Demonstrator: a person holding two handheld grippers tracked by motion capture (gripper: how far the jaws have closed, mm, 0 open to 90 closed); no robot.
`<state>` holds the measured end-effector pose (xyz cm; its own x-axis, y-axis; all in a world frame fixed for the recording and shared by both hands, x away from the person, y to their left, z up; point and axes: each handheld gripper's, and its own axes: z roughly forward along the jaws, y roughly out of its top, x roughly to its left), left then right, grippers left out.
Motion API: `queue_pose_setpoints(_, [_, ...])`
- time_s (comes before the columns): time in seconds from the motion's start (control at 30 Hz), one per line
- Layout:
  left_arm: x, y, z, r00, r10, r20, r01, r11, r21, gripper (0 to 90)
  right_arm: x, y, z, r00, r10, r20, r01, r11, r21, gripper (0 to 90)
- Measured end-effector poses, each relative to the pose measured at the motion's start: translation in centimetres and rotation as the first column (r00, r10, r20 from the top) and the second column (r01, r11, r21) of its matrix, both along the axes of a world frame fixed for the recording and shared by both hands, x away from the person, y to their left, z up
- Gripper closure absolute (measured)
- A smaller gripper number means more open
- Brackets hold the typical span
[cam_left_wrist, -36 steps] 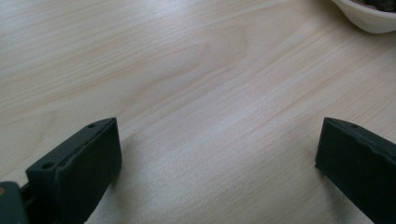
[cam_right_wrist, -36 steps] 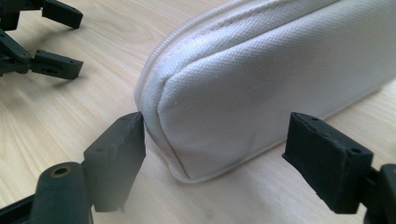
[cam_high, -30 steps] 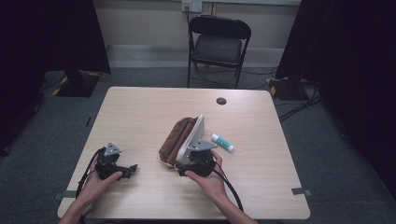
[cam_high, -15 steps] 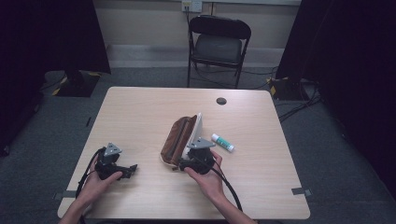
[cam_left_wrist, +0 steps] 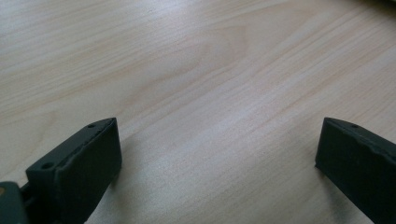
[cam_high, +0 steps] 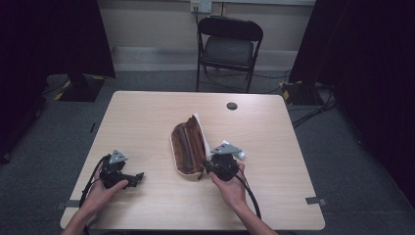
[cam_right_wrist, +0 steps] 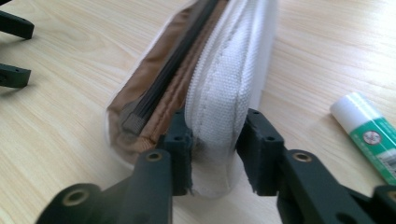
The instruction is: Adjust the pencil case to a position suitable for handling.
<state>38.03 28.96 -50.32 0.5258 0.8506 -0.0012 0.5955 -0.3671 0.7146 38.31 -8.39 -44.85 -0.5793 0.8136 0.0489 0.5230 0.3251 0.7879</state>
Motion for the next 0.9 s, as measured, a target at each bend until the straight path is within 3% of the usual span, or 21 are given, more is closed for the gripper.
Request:
queue_pose_setpoints(0.3, [0.0, 0.0, 0.0, 1.0000, 0.000, 0.000, 0.000, 1.0000, 0.000, 0.0, -1.4, -1.6, 0.3, 0.9943, 0.107, -0.006, -0.107, 0.994, -0.019, 73.2])
queue_pose_setpoints(0.43, [0.0, 0.0, 0.0, 1.0000, 0.001, -0.001, -0.001, 1.0000, -0.001, 0.0, -2.9, -2.7, 0.4, 0.9848, 0.173, -0.018, -0.173, 0.985, -0.007, 73.2])
queue_pose_setpoints(0.6, [0.0, 0.0, 0.0, 1.0000, 0.000, 0.000, 0.000, 1.0000, -0.001, 0.0, -4.4, -4.2, 0.2, 0.9665, 0.254, -0.041, -0.253, 0.967, 0.014, 72.8])
queue_pose_setpoints(0.67, [0.0, 0.0, 0.0, 1.0000, -0.001, 0.000, 0.001, 1.0000, 0.002, 0.0, -4.7, -4.6, 0.1, 0.9692, 0.243, -0.038, -0.243, 0.970, 0.013, 69.4])
queue_pose_setpoints(0.73, [0.0, 0.0, 0.0, 1.0000, 0.001, 0.000, -0.001, 1.0000, 0.000, 0.0, -4.6, -4.8, 0.0, 0.9737, 0.224, -0.041, -0.224, 0.975, 0.012, 59.2])
queue_pose_setpoints(0.9, [0.0, 0.0, 0.0, 1.0000, 0.000, -0.001, 0.000, 1.0000, 0.000, 0.0, -4.7, -4.9, -0.8, 0.9806, 0.188, -0.055, -0.189, 0.982, -0.012, 52.1])
